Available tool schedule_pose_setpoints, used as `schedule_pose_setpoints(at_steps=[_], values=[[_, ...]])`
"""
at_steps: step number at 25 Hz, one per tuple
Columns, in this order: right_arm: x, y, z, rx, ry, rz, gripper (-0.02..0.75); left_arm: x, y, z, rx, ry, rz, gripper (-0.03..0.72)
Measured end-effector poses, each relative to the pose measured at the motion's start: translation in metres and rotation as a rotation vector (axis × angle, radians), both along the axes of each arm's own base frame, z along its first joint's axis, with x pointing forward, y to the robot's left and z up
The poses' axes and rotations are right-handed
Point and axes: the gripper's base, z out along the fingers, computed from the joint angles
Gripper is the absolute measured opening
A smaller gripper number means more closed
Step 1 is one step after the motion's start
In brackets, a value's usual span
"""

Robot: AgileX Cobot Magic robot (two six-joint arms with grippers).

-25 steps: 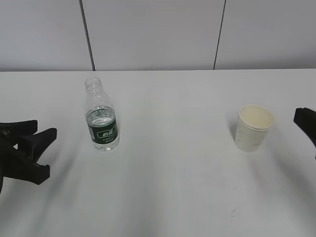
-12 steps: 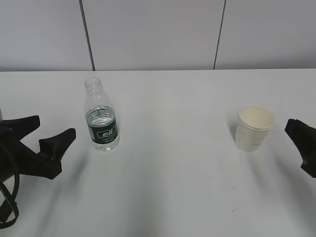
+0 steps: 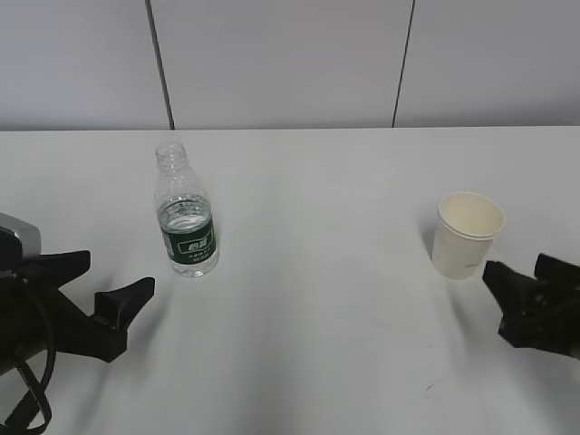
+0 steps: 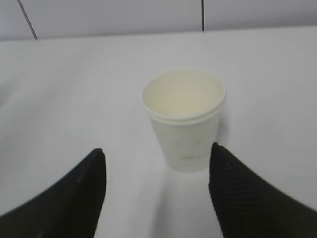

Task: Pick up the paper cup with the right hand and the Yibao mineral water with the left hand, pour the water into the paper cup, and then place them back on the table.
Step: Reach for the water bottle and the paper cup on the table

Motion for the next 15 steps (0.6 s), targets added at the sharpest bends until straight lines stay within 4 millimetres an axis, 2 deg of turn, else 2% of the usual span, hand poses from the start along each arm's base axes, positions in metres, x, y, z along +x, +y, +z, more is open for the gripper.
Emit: schedule_pose_setpoints(at_steps=[2, 4, 15], values=[[0.002, 0.000, -0.014, -0.012, 0.069, 0.000, 0.513, 0.000, 0.000, 0.000, 0.000, -0.001, -0.001, 0.582], [0.002, 0.001, -0.020, -0.024, 0.095, 0.005, 0.513, 0.000, 0.000, 0.000, 0.000, -0.002, -0.001, 0.582], [0.016, -0.002, -0.016, -0.043, 0.043, -0.045, 0.513, 0.000, 0.000, 0.000, 0.001, -0.005, -0.002, 0.582]])
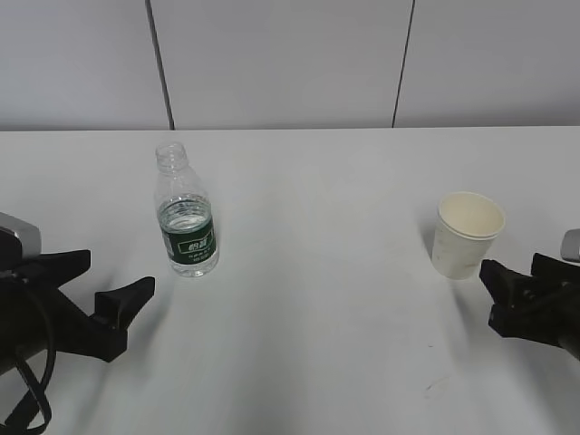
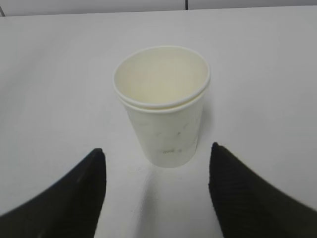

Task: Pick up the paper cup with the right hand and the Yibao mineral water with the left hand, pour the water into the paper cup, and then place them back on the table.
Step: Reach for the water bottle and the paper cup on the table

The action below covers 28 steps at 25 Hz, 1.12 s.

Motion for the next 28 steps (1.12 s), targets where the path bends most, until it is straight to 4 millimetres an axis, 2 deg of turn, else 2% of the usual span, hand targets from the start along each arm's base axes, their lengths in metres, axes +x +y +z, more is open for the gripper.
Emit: schedule_pose_setpoints(at_steps=[13, 15, 19, 28], values=[[0.001, 0.003, 0.001, -0.003, -0.008, 0.034, 0.517, 0.000, 0.000, 0.000, 0.000, 0.000, -0.001, 0.582], [0.001, 0.003, 0.001, -0.003, -0.008, 0.034, 0.528, 0.000, 0.000, 0.000, 0.000, 0.000, -0.001, 0.582], [0.001, 0.003, 0.001, -0.003, -0.008, 0.030, 0.613, 0.000, 0.000, 0.000, 0.000, 0.000, -0.001, 0.582], [0.011, 0.000, 0.002, 0.003, -0.025, -0.015, 0.629, 0.000, 0.000, 0.000, 0.000, 0.000, -0.001, 0.575]])
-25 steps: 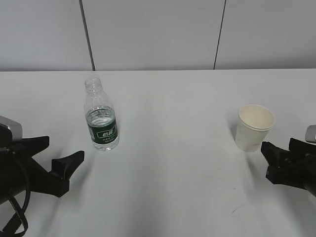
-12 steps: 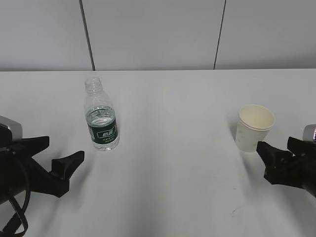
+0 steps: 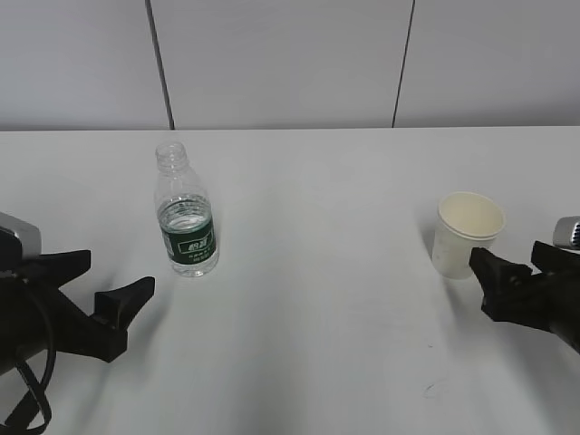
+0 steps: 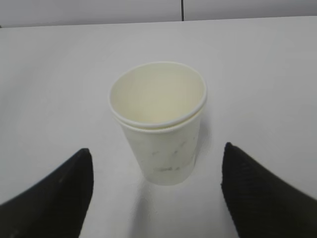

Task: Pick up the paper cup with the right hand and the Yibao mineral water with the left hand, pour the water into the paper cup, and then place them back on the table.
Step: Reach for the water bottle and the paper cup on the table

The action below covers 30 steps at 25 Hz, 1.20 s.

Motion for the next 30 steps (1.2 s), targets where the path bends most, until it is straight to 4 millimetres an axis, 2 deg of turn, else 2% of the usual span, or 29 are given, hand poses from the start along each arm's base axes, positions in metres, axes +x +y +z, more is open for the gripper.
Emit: schedule_pose_setpoints(at_steps=[7, 15, 30], values=[[0.011, 0.002, -0.018, -0.009, 0.055, 0.002, 0.629, 0.000, 0.000, 0.000, 0.000, 0.000, 0.000, 0.574], [0.036, 0.006, -0.041, -0.015, 0.093, 0.003, 0.629, 0.000, 0.000, 0.000, 0.000, 0.000, 0.005, 0.574], [0.066, 0.012, -0.051, -0.008, 0.058, 0.011, 0.629, 0.000, 0.000, 0.000, 0.003, -0.002, 0.004, 0.574]])
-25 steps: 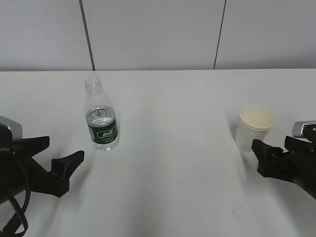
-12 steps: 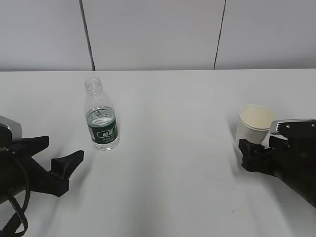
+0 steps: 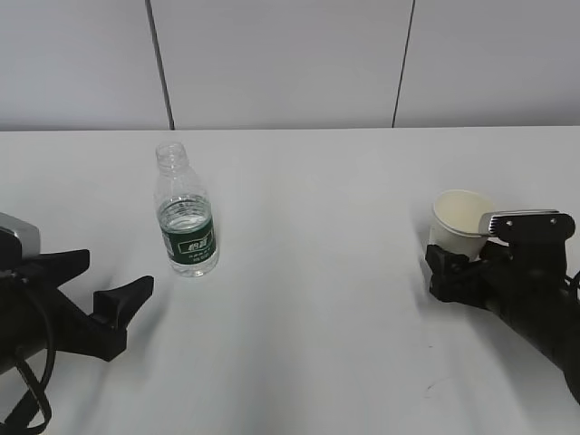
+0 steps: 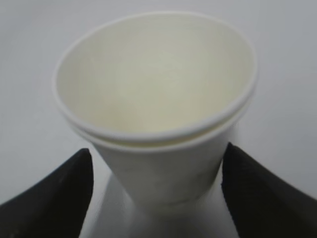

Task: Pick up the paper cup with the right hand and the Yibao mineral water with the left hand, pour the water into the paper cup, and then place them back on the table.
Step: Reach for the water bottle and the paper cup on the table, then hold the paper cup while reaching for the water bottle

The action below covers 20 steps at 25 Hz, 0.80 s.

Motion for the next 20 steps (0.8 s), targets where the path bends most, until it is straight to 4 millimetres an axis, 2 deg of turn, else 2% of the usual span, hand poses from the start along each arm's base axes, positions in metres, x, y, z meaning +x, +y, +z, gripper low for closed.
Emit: schedule_pose_setpoints(at_steps=[12, 20], values=[[0.011, 0.002, 0.003, 0.005, -0.035, 0.007, 0.629, 0.000, 0.000, 0.000, 0.000, 0.000, 0.000, 0.574], [0.016, 0.003, -0.002, 0.005, -0.031, 0.007, 0.628, 0.000, 0.000, 0.000, 0.000, 0.000, 0.000, 0.574]])
